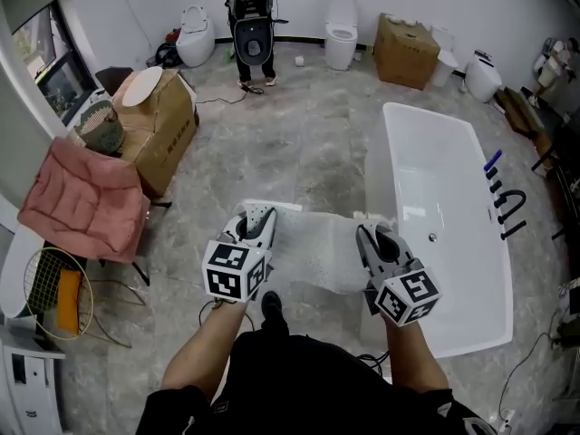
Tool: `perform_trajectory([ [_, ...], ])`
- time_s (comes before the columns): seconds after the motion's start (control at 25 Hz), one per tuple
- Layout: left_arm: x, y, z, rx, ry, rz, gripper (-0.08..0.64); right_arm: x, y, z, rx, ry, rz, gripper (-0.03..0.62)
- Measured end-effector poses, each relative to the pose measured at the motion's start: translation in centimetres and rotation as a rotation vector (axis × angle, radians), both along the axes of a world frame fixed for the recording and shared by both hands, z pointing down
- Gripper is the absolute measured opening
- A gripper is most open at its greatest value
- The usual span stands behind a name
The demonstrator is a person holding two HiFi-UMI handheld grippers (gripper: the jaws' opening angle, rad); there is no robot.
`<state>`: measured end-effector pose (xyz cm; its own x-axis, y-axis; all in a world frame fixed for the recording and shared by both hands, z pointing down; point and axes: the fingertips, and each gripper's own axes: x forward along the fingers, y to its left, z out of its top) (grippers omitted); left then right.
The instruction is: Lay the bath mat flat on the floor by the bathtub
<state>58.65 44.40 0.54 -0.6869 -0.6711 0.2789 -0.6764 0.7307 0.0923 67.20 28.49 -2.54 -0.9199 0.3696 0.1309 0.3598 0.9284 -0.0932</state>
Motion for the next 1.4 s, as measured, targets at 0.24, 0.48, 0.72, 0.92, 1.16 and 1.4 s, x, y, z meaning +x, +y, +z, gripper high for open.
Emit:
perform_trajectory([
  [0.24,-9.5,2.1,0.0,0.002,0.009,0.013,0.034,-9.9,2.5,0.4,-0.007,0.031,-0.009,0.028],
  [0.48,-18.3,6.7,0.9,0.021,0.046,-0.021,0.034,-19.3,6.0,0.5,0.025,0.059,-0.025,0.028],
  [0.72,-24.3,11.4,1.6,0.02,0.047,-0.053,0.032,-25.4,11.1,1.5,0.029,0.081,-0.076,0.028],
  [0.92,-27.7,12.5,2.0,0.013,0.039,-0.055,0.034,-29.3,12.7,2.3,0.024,0.104,-0.097,0.028],
  [1.16,-32.2,12.1,3.8,0.009,0.076,-0.069,0.034,-34.0,12.1,4.1,0.014,0.128,-0.114,0.028],
  [1.4,-39.0,10.0,4.8,-0.004,0.089,-0.08,0.034,-41.0,10.0,4.9,0.001,0.131,-0.126,0.028],
])
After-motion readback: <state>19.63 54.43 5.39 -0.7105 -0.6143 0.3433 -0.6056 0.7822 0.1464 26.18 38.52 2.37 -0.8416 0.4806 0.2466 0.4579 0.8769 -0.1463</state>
